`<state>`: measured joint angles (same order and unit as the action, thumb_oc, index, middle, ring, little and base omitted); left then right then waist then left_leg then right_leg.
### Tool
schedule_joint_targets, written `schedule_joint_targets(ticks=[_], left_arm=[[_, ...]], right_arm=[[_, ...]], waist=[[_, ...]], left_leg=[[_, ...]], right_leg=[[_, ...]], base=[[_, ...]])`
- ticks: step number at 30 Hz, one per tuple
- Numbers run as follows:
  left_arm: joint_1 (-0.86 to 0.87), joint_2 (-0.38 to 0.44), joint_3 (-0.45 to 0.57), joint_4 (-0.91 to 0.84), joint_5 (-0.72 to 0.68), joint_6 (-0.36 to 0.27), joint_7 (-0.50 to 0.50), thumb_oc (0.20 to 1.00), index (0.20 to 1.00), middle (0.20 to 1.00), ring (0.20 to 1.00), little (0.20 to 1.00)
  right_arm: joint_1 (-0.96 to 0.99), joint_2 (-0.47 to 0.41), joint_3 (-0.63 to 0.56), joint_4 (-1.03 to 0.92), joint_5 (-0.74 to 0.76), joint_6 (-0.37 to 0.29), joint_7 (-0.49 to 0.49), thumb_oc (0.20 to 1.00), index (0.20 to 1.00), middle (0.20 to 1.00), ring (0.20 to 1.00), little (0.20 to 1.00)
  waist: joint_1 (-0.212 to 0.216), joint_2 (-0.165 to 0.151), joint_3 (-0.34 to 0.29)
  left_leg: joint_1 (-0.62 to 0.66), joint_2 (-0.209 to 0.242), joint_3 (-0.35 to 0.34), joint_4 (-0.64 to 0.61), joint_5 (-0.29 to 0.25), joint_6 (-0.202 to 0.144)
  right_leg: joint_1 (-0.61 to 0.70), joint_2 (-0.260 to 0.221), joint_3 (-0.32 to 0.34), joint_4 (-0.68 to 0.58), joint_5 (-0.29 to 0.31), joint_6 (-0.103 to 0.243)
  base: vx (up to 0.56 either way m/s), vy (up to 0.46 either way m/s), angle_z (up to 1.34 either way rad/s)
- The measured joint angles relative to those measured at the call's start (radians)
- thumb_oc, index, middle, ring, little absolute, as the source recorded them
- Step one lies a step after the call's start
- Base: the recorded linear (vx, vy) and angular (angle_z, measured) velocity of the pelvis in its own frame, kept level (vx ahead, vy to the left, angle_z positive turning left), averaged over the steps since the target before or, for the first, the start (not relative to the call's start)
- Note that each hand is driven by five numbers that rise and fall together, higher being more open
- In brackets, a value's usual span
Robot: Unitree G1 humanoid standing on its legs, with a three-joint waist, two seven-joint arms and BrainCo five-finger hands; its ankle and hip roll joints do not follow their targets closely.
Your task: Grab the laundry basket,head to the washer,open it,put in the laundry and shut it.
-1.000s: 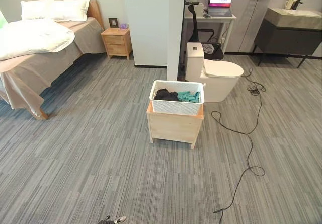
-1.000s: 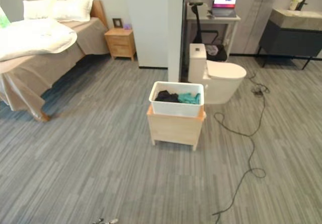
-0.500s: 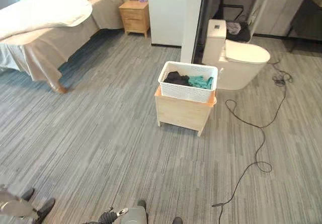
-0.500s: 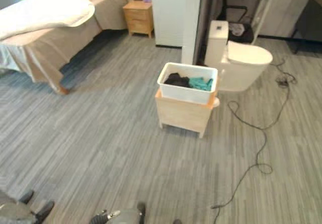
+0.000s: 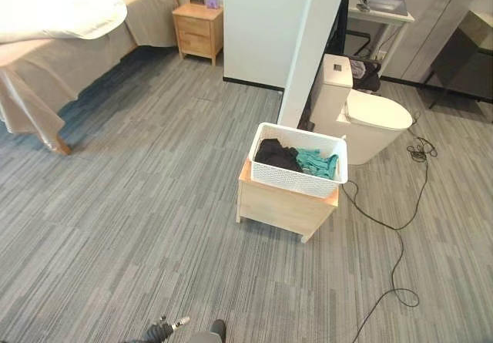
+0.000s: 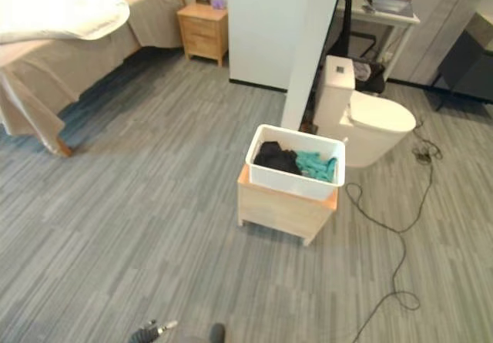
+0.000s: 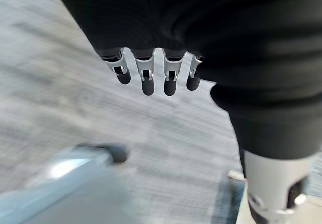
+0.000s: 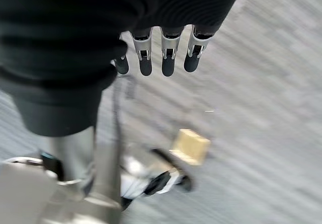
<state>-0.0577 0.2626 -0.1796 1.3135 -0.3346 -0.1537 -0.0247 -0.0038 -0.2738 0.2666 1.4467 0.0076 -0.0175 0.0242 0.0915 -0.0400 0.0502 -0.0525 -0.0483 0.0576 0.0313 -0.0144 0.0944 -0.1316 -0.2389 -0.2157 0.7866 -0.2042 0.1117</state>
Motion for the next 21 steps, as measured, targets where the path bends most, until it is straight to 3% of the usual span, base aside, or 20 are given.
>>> schedule_joint_targets(ticks=[2,4,5,7,9,11,12,13,14,15,17,19,20,21], left_arm=[[-0.029,0.008,-0.037,-0.027,0.031,-0.005,0.008,1.0,1.0,1.0,1.0,1.0],[-0.033,0.031,-0.036,-0.103,0.039,-0.024,0.014,1.0,1.0,1.0,1.0,1.0],[-0.048,0.042,-0.035,-0.127,0.039,-0.025,0.02,1.0,1.0,1.0,1.0,1.0],[-0.072,0.077,-0.021,-0.155,0.04,-0.024,0.045,1.0,1.0,1.0,1.0,1.0],[-0.094,0.08,-0.021,-0.162,0.041,-0.026,0.069,1.0,1.0,1.0,1.0,1.0],[-0.095,0.075,-0.023,-0.195,0.041,-0.029,0.088,1.0,1.0,1.0,1.0,1.0],[-0.092,0.07,-0.023,-0.218,0.041,-0.027,0.096,1.0,1.0,1.0,1.0,1.0],[-0.082,0.067,-0.022,-0.263,0.041,-0.026,0.102,1.0,1.0,1.0,1.0,1.0],[-0.073,0.055,-0.022,-0.3,0.042,-0.028,0.108,1.0,1.0,1.0,1.0,1.0],[-0.06,0.033,-0.023,-0.32,0.044,-0.026,0.118,1.0,1.0,1.0,1.0,1.0],[-0.054,0.0,-0.024,-0.333,0.06,-0.017,0.127,1.0,1.0,1.0,1.0,1.0],[-0.055,-0.026,-0.024,-0.344,0.059,-0.014,0.138,1.0,1.0,1.0,1.0,1.0],[-0.057,-0.037,-0.025,-0.36,0.058,-0.009,0.139,1.0,1.0,1.0,1.0,1.0],[-0.061,-0.037,-0.038,-0.374,0.058,-0.008,0.138,1.0,1.0,1.0,1.0,1.0]], right_arm=[[-0.043,-0.049,-0.013,-0.031,0.018,-0.011,-0.016,1.0,1.0,1.0,1.0,1.0],[-0.062,-0.078,-0.017,-0.053,0.022,-0.012,-0.019,1.0,1.0,1.0,1.0,1.0],[-0.061,-0.08,-0.022,-0.067,0.027,-0.012,-0.016,1.0,1.0,1.0,1.0,1.0],[-0.073,-0.076,-0.047,-0.123,0.062,-0.015,-0.02,1.0,1.0,1.0,1.0,1.0],[-0.075,-0.076,-0.085,-0.149,0.087,-0.019,-0.025,1.0,1.0,1.0,1.0,1.0],[-0.076,-0.075,-0.088,-0.147,0.097,-0.019,-0.025,1.0,1.0,1.0,1.0,1.0],[-0.068,-0.076,-0.087,-0.148,0.096,-0.019,-0.025,1.0,1.0,1.0,1.0,1.0],[-0.051,-0.074,-0.087,-0.15,0.094,-0.017,-0.024,1.0,1.0,1.0,1.0,1.0],[-0.036,-0.078,-0.088,-0.144,0.092,-0.016,-0.024,1.0,1.0,1.0,1.0,1.0],[-0.036,-0.084,-0.09,-0.138,0.083,-0.007,-0.026,1.0,1.0,1.0,1.0,1.0],[-0.048,-0.079,-0.116,-0.119,0.076,-0.006,-0.024,1.0,1.0,1.0,1.0,1.0],[-0.067,-0.08,-0.127,-0.075,0.09,-0.007,-0.03,1.0,1.0,1.0,1.0,1.0],[-0.075,-0.082,-0.127,-0.056,0.107,0.001,-0.041,1.0,1.0,1.0,1.0,1.0],[-0.08,-0.082,-0.126,-0.039,0.112,0.003,-0.046,1.0,1.0,1.0,1.0,1.0]], waist=[[-0.016,0.065,0.045],[-0.026,0.09,0.057],[-0.038,0.084,0.063],[-0.054,0.052,0.078],[-0.074,0.025,0.084],[-0.084,0.0,0.08],[-0.088,-0.004,0.079],[-0.091,-0.011,0.074],[-0.096,-0.013,0.065],[-0.094,0.021,0.058],[-0.09,0.031,0.056],[-0.071,0.022,0.057],[-0.061,0.024,0.054],[-0.057,0.019,0.053]], left_leg=[[0.105,0.007,-0.008,-0.041,-0.009,0.012],[0.14,0.002,-0.02,-0.056,-0.021,-0.008],[0.151,-0.002,-0.023,-0.062,-0.026,-0.016],[0.205,-0.016,-0.027,-0.087,-0.042,-0.04],[0.241,-0.022,-0.031,-0.087,-0.058,-0.066],[0.282,-0.022,-0.049,-0.089,-0.074,-0.089],[0.304,-0.013,-0.055,-0.089,-0.095,-0.118],[0.333,-0.007,-0.065,-0.091,-0.119,-0.122],[0.355,0.014,-0.075,-0.089,-0.144,-0.132],[0.365,0.052,-0.078,-0.08,-0.156,-0.146],[0.319,0.083,-0.062,0.076,-0.155,-0.164],[0.195,0.101,-0.05,0.395,-0.156,-0.192],[0.119,0.111,-0.065,0.534,-0.12,-0.225],[0.075,0.114,-0.081,0.609,-0.116,-0.233]], right_leg=[[-0.026,-0.005,-0.038,-0.065,-0.018,-0.017],[-0.082,-0.004,-0.073,-0.231,-0.006,0.0],[-0.096,-0.003,-0.079,-0.293,0.005,0.011],[-0.131,-0.003,-0.089,-0.552,0.149,0.054],[-0.148,-0.016,-0.055,-0.665,0.248,0.065],[-0.143,-0.022,-0.051,-0.709,0.311,0.041],[-0.128,-0.022,-0.069,-0.696,0.317,0.05],[-0.098,-0.019,-0.087,-0.69,0.317,0.052],[-0.076,-0.011,-0.096,-0.687,0.383,0.006],[-0.056,0.026,-0.116,-0.685,0.36,-0.021],[0.003,0.073,-0.139,-0.726,0.359,-0.062],[0.03,0.101,-0.128,-0.728,0.322,-0.097],[0.033,0.121,-0.111,-0.727,0.303,-0.127],[0.034,0.129,-0.098,-0.74,0.3,-0.129]], base=[[0.39,-0.043,0.01],[0.4,-0.139,0.24],[0.43,-0.173,0.26],[0.4,-0.18,0.3],[0.35,-0.179,0.41],[0.41,-0.222,0.45],[0.4,-0.238,0.55],[0.35,-0.235,0.63],[0.38,-0.302,0.54],[0.3,-0.308,0.25],[0.2,-0.309,-0.04],[0.15,-0.255,-0.49],[0.14,-0.144,-0.65],[0.21,-0.065,-0.4]])
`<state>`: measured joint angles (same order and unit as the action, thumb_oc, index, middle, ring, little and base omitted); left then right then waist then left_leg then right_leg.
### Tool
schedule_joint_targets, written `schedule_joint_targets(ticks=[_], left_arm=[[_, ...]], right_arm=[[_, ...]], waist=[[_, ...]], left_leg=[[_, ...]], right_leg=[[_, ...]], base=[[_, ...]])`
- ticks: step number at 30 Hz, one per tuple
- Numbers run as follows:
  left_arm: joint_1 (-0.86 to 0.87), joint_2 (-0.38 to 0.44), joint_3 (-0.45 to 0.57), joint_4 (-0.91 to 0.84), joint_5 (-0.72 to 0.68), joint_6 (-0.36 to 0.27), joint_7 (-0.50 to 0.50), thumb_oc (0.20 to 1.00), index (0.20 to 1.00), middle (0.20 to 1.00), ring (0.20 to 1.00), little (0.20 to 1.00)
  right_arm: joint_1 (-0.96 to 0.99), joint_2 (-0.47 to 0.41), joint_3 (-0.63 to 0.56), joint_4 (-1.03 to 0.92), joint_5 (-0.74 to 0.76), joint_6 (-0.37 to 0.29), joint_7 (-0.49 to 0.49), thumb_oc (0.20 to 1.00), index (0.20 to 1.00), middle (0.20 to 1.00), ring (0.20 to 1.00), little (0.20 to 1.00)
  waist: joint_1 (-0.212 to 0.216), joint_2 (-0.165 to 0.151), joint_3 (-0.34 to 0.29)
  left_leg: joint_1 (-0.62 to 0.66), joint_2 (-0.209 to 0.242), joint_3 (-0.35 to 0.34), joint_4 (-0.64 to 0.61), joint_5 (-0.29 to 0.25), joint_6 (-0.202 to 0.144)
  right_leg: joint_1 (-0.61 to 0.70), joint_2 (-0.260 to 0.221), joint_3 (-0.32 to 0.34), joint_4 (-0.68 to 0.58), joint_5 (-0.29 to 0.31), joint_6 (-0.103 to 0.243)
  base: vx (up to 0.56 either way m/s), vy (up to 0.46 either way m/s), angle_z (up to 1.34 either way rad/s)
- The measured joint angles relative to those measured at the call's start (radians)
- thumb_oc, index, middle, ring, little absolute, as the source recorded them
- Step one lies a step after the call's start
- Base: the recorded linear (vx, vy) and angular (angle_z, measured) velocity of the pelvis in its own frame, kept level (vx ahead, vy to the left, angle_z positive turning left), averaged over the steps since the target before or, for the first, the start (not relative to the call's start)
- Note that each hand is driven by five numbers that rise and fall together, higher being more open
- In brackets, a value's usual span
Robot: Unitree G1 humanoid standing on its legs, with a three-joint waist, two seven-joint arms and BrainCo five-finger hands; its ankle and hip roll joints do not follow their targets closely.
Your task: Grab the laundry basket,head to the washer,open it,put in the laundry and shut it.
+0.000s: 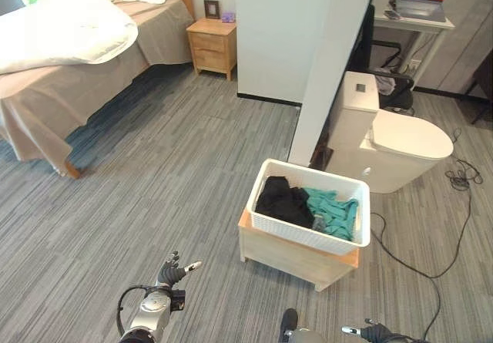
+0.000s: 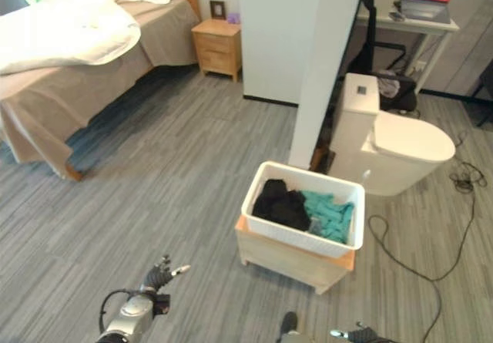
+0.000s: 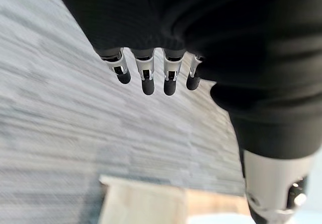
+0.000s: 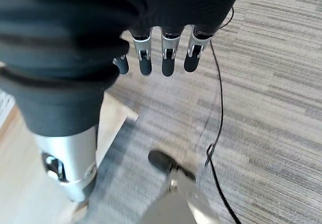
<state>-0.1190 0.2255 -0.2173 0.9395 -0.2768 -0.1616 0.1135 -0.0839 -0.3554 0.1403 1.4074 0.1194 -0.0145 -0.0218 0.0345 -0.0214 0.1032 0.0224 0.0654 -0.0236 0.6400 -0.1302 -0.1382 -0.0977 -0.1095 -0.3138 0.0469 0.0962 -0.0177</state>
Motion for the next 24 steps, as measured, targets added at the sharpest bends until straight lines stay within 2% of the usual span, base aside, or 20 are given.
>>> schedule_joint_targets(ticks=[1,2,3,4,6,7,8,9,10,12,13,14,15,16,17,21,24], left_arm=[[-0.018,0.0,-0.007,-0.04,-0.003,0.005,0.001,1.0,1.0,1.0,1.0,1.0],[-0.024,0.004,-0.013,-0.063,-0.01,0.008,0.001,1.0,1.0,1.0,1.0,1.0],[-0.029,0.008,-0.029,-0.106,-0.028,0.012,0.0,1.0,1.0,1.0,1.0,1.0],[-0.035,0.007,-0.042,-0.135,-0.031,0.014,0.0,1.0,1.0,1.0,1.0,1.0],[-0.035,0.007,-0.048,-0.152,-0.031,0.017,0.0,1.0,1.0,1.0,1.0,1.0],[-0.035,0.008,-0.051,-0.155,-0.038,0.026,0.001,1.0,1.0,1.0,1.0,1.0],[-0.037,0.012,-0.062,-0.162,-0.04,0.03,0.003,1.0,1.0,1.0,1.0,1.0],[-0.044,0.02,-0.08,-0.194,-0.04,0.03,0.008,1.0,1.0,1.0,1.0,1.0],[-0.047,0.023,-0.078,-0.227,-0.04,0.032,0.015,1.0,1.0,1.0,1.0,1.0],[-0.028,0.047,-0.07,-0.272,-0.039,0.034,0.025,1.0,1.0,1.0,1.0,1.0],[-0.025,0.057,-0.061,-0.288,-0.038,0.04,0.03,1.0,1.0,1.0,1.0,1.0],[-0.01,0.074,-0.039,-0.338,-0.036,0.043,0.032,1.0,1.0,1.0,1.0,1.0],[-0.018,0.085,-0.032,-0.355,-0.035,0.043,0.033,1.0,1.0,1.0,1.0,1.0],[-0.019,0.086,-0.032,-0.355,-0.034,0.043,0.033,1.0,1.0,1.0,1.0,1.0],[-0.048,0.094,-0.03,-0.396,-0.007,0.041,0.035,1.0,1.0,1.0,1.0,1.0],[-0.114,0.151,-0.033,-0.408,0.159,0.075,0.043,1.0,1.0,1.0,1.0,1.0],[-0.179,0.173,-0.037,-0.384,0.244,0.093,0.081,1.0,1.0,1.0,1.0,1.0]], right_arm=[[-0.011,0.0,-0.007,0.021,0.039,0.002,-0.008,1.0,1.0,1.0,1.0,1.0],[-0.012,0.002,-0.012,0.025,0.06,0.004,-0.015,1.0,1.0,1.0,1.0,1.0],[-0.014,-0.002,-0.033,0.039,0.097,0.014,-0.029,1.0,1.0,1.0,1.0,1.0],[-0.017,-0.015,-0.055,0.048,0.124,0.017,-0.044,1.0,1.0,1.0,1.0,1.0],[-0.029,-0.034,-0.121,0.039,0.178,0.012,-0.067,1.0,1.0,1.0,1.0,1.0],[-0.031,-0.036,-0.138,0.012,0.207,0.006,-0.077,1.0,1.0,1.0,1.0,1.0],[-0.031,-0.036,-0.158,-0.005,0.236,-0.008,-0.088,1.0,1.0,1.0,1.0,1.0],[-0.031,-0.038,-0.157,-0.031,0.27,-0.024,-0.101,1.0,1.0,1.0,1.0,1.0],[-0.025,-0.036,-0.173,-0.061,0.29,-0.023,-0.111,1.0,1.0,1.0,1.0,1.0],[0.008,-0.038,-0.216,-0.17,0.305,-0.023,-0.129,1.0,1.0,1.0,1.0,1.0],[0.036,-0.043,-0.234,-0.281,0.304,-0.01,-0.149,1.0,1.0,1.0,1.0,1.0],[0.081,-0.052,-0.244,-0.487,0.284,-0.012,-0.172,1.0,1.0,1.0,1.0,1.0],[0.085,-0.065,-0.247,-0.568,0.266,-0.026,-0.179,1.0,1.0,1.0,1.0,1.0],[0.084,-0.065,-0.247,-0.571,0.265,-0.027,-0.181,1.0,1.0,1.0,1.0,1.0],[0.072,-0.081,-0.267,-0.659,0.24,-0.038,-0.206,1.0,1.0,1.0,1.0,1.0],[-0.035,-0.14,-0.265,-0.745,0.179,-0.031,-0.223,1.0,1.0,1.0,1.0,1.0],[-0.144,-0.206,-0.208,-0.761,0.156,-0.027,-0.225,1.0,1.0,1.0,1.0,1.0]], waist=[[-0.006,-0.018,0.009],[-0.006,-0.028,0.012],[0.0,-0.044,0.018],[0.006,-0.047,0.02],[0.001,-0.016,0.024],[-0.003,-0.006,0.023],[-0.001,-0.004,0.018],[-0.014,0.004,0.014],[-0.033,-0.008,0.013],[-0.048,-0.01,0.014],[-0.06,-0.01,0.015],[-0.077,-0.006,0.016],[-0.083,-0.003,0.018],[-0.083,-0.002,0.018],[-0.077,0.0,0.017],[-0.074,0.012,0.024],[-0.064,0.026,0.031]], left_leg=[[-0.076,0.015,-0.005,0.005,-0.034,0.021],[-0.086,0.009,0.006,-0.061,-0.045,0.029],[-0.094,0.003,0.008,-0.247,-0.046,0.034],[-0.097,0.012,0.006,-0.429,-0.028,0.035],[-0.11,0.042,0.009,-0.598,0.055,0.046],[-0.111,0.047,0.008,-0.613,0.112,0.051],[-0.107,0.048,0.009,-0.604,0.142,0.051],[-0.122,0.049,0.021,-0.614,0.154,0.054],[-0.117,0.043,0.042,-0.632,0.161,0.054],[-0.102,0.033,0.077,-0.684,0.196,0.073],[-0.087,0.023,0.089,-0.709,0.201,0.079],[-0.07,0.016,0.106,-0.733,0.207,0.084],[-0.062,0.012,0.116,-0.733,0.206,0.085],[-0.061,0.011,0.116,-0.733,0.206,0.086],[-0.057,0.005,0.116,-0.733,0.2,0.093],[-0.059,-0.001,0.115,-0.733,0.197,0.097],[-0.063,-0.003,0.115,-0.733,0.197,0.098]], right_leg=[[0.014,0.008,0.006,-0.024,-0.011,-0.026],[0.018,0.009,0.013,-0.033,-0.01,-0.027],[0.029,0.013,0.028,-0.061,0.004,-0.015],[0.039,0.031,0.044,-0.1,0.015,-0.017],[0.062,0.083,0.085,-0.135,0.025,-0.009],[0.064,0.104,0.116,-0.138,0.02,-0.01],[0.05,0.113,0.142,-0.128,0.016,-0.011],[0.037,0.105,0.142,-0.12,0.011,-0.003],[0.022,0.09,0.141,-0.124,0.011,0.005],[0.004,0.075,0.144,-0.127,0.029,0.028],[0.004,0.069,0.154,-0.133,0.035,0.041],[0.003,0.062,0.169,-0.134,0.037,0.043],[0.007,0.058,0.174,-0.134,0.038,0.047],[0.008,0.057,0.174,-0.134,0.039,0.047],[0.014,0.052,0.173,-0.134,0.035,0.052],[0.013,0.045,0.172,-0.134,0.032,0.056],[0.01,0.043,0.17,-0.135,0.031,0.061]], base=[[0.22,0.053,-0.21],[0.19,0.084,-0.2],[0.21,0.084,-0.39],[0.19,0.067,-0.63],[0.15,0.101,-0.88],[0.06,0.083,-1.12],[0.11,0.086,-1.03],[0.1,0.06,-0.78],[0.1,0.059,-0.42],[0.08,0.058,-0.34],[0.09,0.081,-0.4],[0.06,0.061,-0.31],[0.04,0.043,-0.23],[0.03,0.037,-0.03],[0.02,0.035,0.05],[0.0,0.012,0.02],[-0.11,0.004,0.0]])
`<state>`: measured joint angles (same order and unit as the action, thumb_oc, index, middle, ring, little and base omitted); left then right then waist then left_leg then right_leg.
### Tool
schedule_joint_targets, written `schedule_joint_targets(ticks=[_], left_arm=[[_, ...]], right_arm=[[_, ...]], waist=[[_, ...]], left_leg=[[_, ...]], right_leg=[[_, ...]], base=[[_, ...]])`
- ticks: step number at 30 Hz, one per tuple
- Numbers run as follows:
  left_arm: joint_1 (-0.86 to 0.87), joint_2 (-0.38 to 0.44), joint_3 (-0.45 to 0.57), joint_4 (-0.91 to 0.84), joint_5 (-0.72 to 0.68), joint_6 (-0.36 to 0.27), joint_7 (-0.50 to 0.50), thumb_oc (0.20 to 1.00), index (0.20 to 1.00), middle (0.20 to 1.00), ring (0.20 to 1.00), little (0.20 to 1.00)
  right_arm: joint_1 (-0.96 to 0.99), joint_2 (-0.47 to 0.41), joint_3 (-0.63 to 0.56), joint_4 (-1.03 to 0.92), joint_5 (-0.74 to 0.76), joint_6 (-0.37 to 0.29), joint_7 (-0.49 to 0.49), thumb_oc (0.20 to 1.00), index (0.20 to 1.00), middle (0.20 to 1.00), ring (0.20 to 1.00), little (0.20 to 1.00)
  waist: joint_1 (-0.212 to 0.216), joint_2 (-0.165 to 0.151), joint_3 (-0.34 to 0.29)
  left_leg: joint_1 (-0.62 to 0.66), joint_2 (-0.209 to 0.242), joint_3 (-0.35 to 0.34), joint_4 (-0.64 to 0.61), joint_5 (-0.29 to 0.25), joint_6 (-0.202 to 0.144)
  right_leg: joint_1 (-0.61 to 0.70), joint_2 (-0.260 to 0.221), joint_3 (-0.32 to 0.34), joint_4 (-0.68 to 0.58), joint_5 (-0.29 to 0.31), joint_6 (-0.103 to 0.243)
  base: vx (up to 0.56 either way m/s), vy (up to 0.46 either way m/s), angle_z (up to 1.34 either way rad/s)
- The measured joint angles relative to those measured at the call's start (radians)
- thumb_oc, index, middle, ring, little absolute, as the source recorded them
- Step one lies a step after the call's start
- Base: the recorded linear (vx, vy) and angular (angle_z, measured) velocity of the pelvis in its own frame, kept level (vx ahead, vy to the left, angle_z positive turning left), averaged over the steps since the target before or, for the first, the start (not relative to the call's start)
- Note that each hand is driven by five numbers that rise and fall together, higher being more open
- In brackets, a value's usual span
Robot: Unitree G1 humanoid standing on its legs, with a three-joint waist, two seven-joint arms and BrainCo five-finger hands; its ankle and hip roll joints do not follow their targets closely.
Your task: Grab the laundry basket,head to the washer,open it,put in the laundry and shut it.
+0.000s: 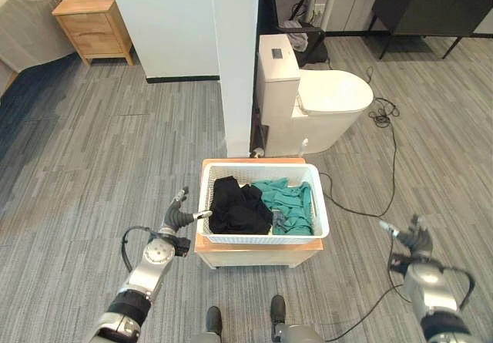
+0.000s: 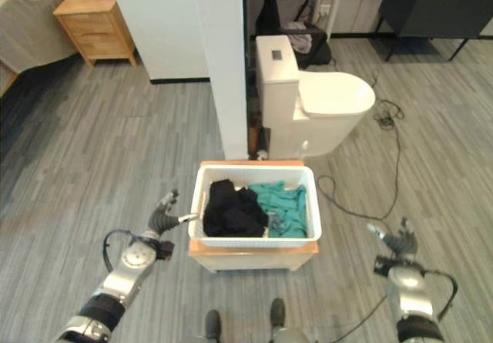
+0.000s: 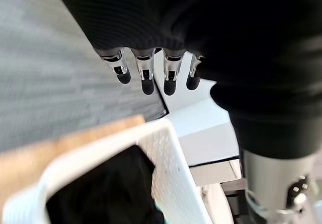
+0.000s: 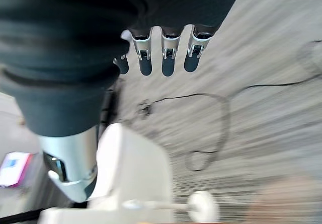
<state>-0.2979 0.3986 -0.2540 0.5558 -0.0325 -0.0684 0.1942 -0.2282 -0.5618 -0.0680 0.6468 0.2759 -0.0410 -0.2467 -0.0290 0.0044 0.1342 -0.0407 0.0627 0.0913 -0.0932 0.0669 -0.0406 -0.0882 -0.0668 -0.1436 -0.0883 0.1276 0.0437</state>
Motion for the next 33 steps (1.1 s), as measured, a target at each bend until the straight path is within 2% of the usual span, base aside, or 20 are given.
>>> schedule_joint_targets(ticks=[2,4,8,9,11,12,13,15,17,23,25,27,28,30,33], left_arm=[[-0.095,0.011,-0.025,0.05,0.046,0.023,0.033,1.0,1.0,1.0,1.0,1.0],[-0.17,0.012,-0.045,0.072,0.052,0.03,0.05,1.0,1.0,1.0,1.0,1.0],[-0.382,0.022,-0.134,0.264,0.04,0.048,0.074,1.0,1.0,1.0,1.0,1.0],[-0.459,0.008,-0.169,0.41,0.01,0.056,0.073,1.0,1.0,1.0,1.0,1.0],[-0.541,-0.001,-0.204,0.576,-0.024,0.057,0.072,1.0,1.0,1.0,1.0,1.0],[-0.622,-0.01,-0.245,0.732,-0.059,0.059,0.069,1.0,1.0,1.0,1.0,1.0],[-0.666,-0.006,-0.246,0.8,-0.094,0.067,0.067,1.0,1.0,1.0,1.0,1.0],[-0.695,0.002,-0.246,0.801,-0.124,0.068,0.067,1.0,1.0,1.0,1.0,1.0],[-0.759,0.039,-0.266,0.804,-0.15,0.065,0.067,1.0,1.0,1.0,1.0,1.0],[-0.838,0.07,-0.27,0.799,-0.166,0.062,0.066,1.0,1.0,1.0,1.0,1.0],[-0.841,0.071,-0.27,0.79,-0.165,0.06,0.066,1.0,1.0,1.0,1.0,1.0],[-0.835,0.072,-0.269,0.732,-0.162,0.057,0.067,1.0,1.0,1.0,1.0,1.0],[-0.818,0.085,-0.268,0.678,-0.159,0.052,0.07,1.0,1.0,1.0,1.0,1.0],[-0.804,0.093,-0.267,0.647,-0.157,0.051,0.072,1.0,1.0,1.0,1.0,1.0],[-0.797,0.095,-0.268,0.642,-0.157,0.051,0.072,1.0,1.0,1.0,1.0,1.0]], right_arm=[[-0.111,-0.037,0.081,0.004,-0.016,0.005,0.001,1.0,1.0,1.0,1.0,1.0],[-0.211,-0.038,0.137,0.011,-0.015,0.009,0.007,1.0,1.0,1.0,1.0,1.0],[-0.486,-0.036,0.313,0.157,0.02,0.024,0.04,1.0,1.0,1.0,1.0,1.0],[-0.574,-0.021,0.378,0.23,0.041,0.052,0.059,1.0,1.0,1.0,1.0,1.0],[-0.653,-0.002,0.414,0.272,0.074,0.061,0.079,1.0,1.0,1.0,1.0,1.0],[-0.73,0.022,0.446,0.366,0.118,0.059,0.085,1.0,1.0,1.0,1.0,1.0],[-0.774,0.044,0.447,0.428,0.169,0.062,0.096,1.0,1.0,1.0,1.0,1.0],[-0.78,0.044,0.447,0.439,0.228,0.062,0.101,1.0,1.0,1.0,1.0,1.0],[-0.797,0.042,0.446,0.453,0.328,0.052,0.106,1.0,1.0,1.0,1.0,1.0],[-0.813,0.007,0.444,0.459,0.378,0.044,0.11,1.0,1.0,1.0,1.0,1.0],[-0.804,-0.008,0.435,0.441,0.376,0.044,0.103,1.0,1.0,1.0,1.0,1.0],[-0.726,-0.063,0.374,0.318,0.363,0.039,0.085,1.0,1.0,1.0,1.0,1.0],[-0.663,-0.093,0.336,0.213,0.33,0.015,0.072,1.0,1.0,1.0,1.0,1.0],[-0.607,-0.115,0.281,0.137,0.293,-0.001,0.056,1.0,1.0,1.0,1.0,1.0],[-0.592,-0.141,0.264,0.139,0.254,-0.007,0.029,1.0,1.0,1.0,1.0,1.0]], waist=[[0.006,0.004,0.0],[0.015,0.006,0.007],[0.029,0.005,0.09],[0.028,-0.003,0.113],[0.025,-0.015,0.165],[0.024,-0.027,0.197],[0.023,-0.036,0.208],[0.03,-0.04,0.213],[0.035,-0.048,0.247],[0.023,-0.059,0.269],[0.018,-0.059,0.269],[0.014,-0.057,0.27],[0.016,-0.052,0.273],[0.014,-0.05,0.274],[0.005,-0.048,0.275]], left_leg=[[-0.033,0.0,0.0,0.0,0.007,-0.003],[-0.072,0.0,-0.002,0.0,0.022,-0.003],[-0.111,0.001,-0.015,0.004,0.046,-0.008],[-0.134,0.001,-0.022,0.014,0.048,-0.011],[-0.156,0.003,-0.029,0.021,0.055,-0.016],[-0.162,0.005,-0.031,0.023,0.06,-0.019],[-0.176,0.007,-0.032,0.022,0.062,-0.021],[-0.198,0.008,-0.042,0.021,0.069,-0.022],[-0.206,0.009,-0.052,0.022,0.069,-0.023],[-0.208,0.003,-0.056,0.017,0.069,-0.023],[-0.206,0.0,-0.056,0.014,0.069,-0.023],[-0.204,-0.003,-0.055,0.008,0.071,-0.021],[-0.204,-0.003,-0.057,0.006,0.071,-0.02],[-0.203,-0.004,-0.055,0.006,0.072,-0.019],[-0.199,-0.004,-0.051,0.005,0.071,-0.019]], right_leg=[[-0.035,0.0,0.0,0.0,0.003,0.006],[-0.072,0.001,-0.002,0.001,0.022,0.0],[-0.106,0.002,-0.008,0.001,0.041,-0.003],[-0.122,0.002,-0.014,0.001,0.041,-0.002],[-0.135,0.004,-0.025,0.001,0.046,-0.004],[-0.138,0.006,-0.028,0.002,0.056,-0.013],[-0.153,0.008,-0.029,0.002,0.058,-0.016],[-0.171,0.01,-0.035,0.002,0.062,-0.021],[-0.173,0.011,-0.047,0.002,0.062,-0.021],[-0.173,0.003,-0.057,0.002,0.062,-0.02],[-0.173,0.0,-0.057,0.002,0.061,-0.019],[-0.173,-0.003,-0.054,0.002,0.061,-0.019],[-0.173,-0.003,-0.056,0.002,0.06,-0.018],[-0.172,-0.004,-0.055,0.002,0.06,-0.018],[-0.172,-0.003,-0.053,0.002,0.06,-0.018]], base=[[-0.16,-0.003,0.0],[-0.2,-0.011,0.05],[-0.15,-0.024,0.06],[-0.11,-0.025,0.14],[-0.1,-0.028,0.14],[-0.06,-0.028,0.07],[-0.06,-0.032,0.09],[-0.05,-0.024,0.13],[-0.03,-0.019,0.11],[0.0,0.002,0.04],[0.04,0.029,0.02],[0.04,0.043,0.02],[0.02,0.032,0.0],[0.02,0.025,-0.02],[0.01,0.034,-0.04]])
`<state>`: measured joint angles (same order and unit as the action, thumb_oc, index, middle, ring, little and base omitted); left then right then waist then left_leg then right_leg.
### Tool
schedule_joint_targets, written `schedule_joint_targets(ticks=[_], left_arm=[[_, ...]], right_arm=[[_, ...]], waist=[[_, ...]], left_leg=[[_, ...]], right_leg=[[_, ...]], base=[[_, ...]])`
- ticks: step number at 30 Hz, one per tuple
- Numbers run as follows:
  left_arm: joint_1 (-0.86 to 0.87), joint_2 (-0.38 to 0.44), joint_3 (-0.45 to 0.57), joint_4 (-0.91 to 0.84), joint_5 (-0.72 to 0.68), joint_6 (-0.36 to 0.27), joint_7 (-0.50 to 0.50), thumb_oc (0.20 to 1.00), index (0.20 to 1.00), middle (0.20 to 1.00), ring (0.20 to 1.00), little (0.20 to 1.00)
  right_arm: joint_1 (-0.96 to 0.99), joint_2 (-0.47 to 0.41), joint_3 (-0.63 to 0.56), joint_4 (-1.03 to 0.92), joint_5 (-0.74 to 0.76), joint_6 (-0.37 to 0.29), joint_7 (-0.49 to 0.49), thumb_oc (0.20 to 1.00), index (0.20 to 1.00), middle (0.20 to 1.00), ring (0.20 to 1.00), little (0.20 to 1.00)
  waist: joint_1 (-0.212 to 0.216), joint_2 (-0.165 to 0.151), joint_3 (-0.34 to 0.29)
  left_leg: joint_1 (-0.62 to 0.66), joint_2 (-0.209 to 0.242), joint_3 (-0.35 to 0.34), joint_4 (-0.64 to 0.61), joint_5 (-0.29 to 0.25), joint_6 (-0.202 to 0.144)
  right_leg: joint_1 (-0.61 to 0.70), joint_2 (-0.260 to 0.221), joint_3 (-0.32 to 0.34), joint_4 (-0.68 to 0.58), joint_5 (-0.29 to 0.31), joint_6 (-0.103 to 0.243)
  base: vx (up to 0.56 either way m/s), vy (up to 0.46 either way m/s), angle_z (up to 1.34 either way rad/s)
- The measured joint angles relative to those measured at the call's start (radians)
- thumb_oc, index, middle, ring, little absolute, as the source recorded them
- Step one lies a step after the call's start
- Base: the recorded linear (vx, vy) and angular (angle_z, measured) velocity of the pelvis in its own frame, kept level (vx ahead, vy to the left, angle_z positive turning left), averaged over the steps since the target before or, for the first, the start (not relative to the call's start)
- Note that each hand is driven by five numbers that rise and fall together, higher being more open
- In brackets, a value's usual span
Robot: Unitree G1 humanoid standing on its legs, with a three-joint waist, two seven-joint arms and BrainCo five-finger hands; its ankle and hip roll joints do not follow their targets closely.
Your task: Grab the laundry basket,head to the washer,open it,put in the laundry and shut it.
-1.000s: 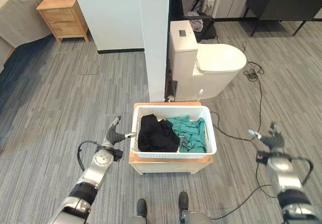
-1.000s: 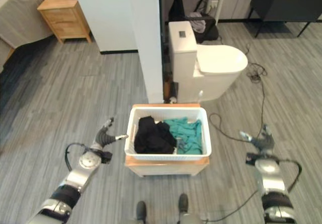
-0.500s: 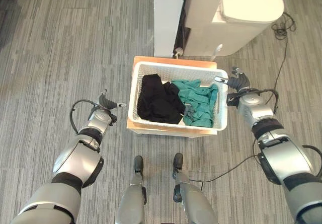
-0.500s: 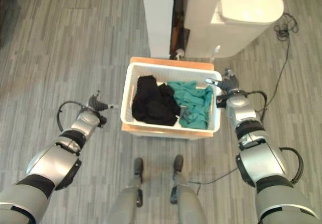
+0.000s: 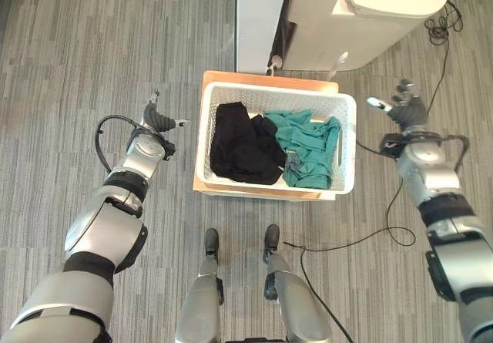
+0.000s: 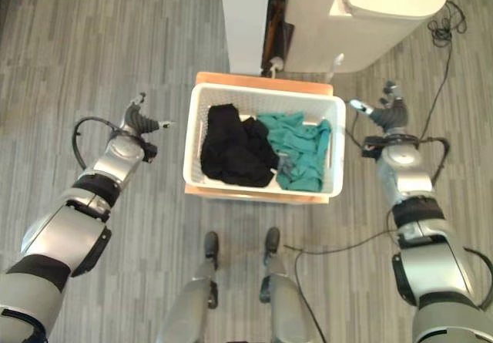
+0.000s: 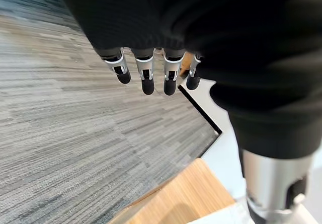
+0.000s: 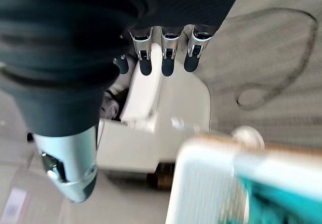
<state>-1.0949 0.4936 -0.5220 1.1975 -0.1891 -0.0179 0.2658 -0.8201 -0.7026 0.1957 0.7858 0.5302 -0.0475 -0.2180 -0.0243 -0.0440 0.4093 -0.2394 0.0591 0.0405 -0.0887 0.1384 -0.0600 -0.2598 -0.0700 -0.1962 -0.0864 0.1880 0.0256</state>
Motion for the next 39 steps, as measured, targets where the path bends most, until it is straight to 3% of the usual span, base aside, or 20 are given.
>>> schedule_joint_targets(ticks=[10,12,15,30,39], left_arm=[[0.005,-0.061,-0.001,0.122,-0.009,0.005,-0.034,1.0,1.0,1.0,1.0,1.0],[-0.006,-0.068,0.015,0.189,-0.041,0.005,-0.05,1.0,1.0,1.0,1.0,1.0],[-0.005,-0.068,0.027,0.189,-0.046,0.004,-0.055,1.0,1.0,1.0,1.0,1.0],[-0.007,-0.077,0.031,0.191,-0.07,0.007,-0.056,1.0,1.0,1.0,1.0,1.0],[-0.03,-0.117,-0.025,0.156,-0.075,0.021,-0.052,1.0,1.0,1.0,1.0,1.0]], right_arm=[[0.018,-0.009,0.009,-0.036,-0.074,0.002,-0.011,1.0,1.0,1.0,1.0,1.0],[-0.003,0.029,0.056,-0.031,-0.071,0.003,0.004,1.0,1.0,1.0,1.0,1.0],[0.004,0.068,0.09,-0.029,-0.053,0.003,0.028,1.0,1.0,1.0,1.0,1.0],[0.015,0.213,0.12,0.181,0.085,0.012,0.069,1.0,1.0,1.0,1.0,1.0],[0.009,0.22,0.121,0.215,0.085,0.012,0.068,1.0,1.0,1.0,1.0,1.0]], waist=[[-0.019,0.01,0.006],[-0.029,0.012,0.007],[-0.032,0.028,0.016],[-0.041,0.029,0.017],[-0.037,0.031,0.016]], left_leg=[[0.013,0.002,0.015,-0.001,0.0,0.0],[0.011,0.0,0.025,-0.001,-0.001,0.001],[0.01,0.001,0.026,-0.001,-0.001,0.001],[-0.005,0.001,0.026,-0.001,-0.001,0.001],[-0.007,-0.001,0.024,-0.001,-0.001,0.001]], right_leg=[[0.004,0.003,0.017,0.0,0.0,0.0],[-0.006,0.001,0.028,0.0,0.003,0.003],[-0.007,0.002,0.03,0.0,0.005,0.003],[-0.021,0.002,0.03,0.0,0.005,0.003],[-0.022,0.0,0.028,0.0,0.005,0.003]], base=[[0.0,0.025,-0.05],[0.0,0.02,-0.14],[0.0,0.003,-0.04],[0.0,0.0,0.0],[0.0,0.0,0.0]])
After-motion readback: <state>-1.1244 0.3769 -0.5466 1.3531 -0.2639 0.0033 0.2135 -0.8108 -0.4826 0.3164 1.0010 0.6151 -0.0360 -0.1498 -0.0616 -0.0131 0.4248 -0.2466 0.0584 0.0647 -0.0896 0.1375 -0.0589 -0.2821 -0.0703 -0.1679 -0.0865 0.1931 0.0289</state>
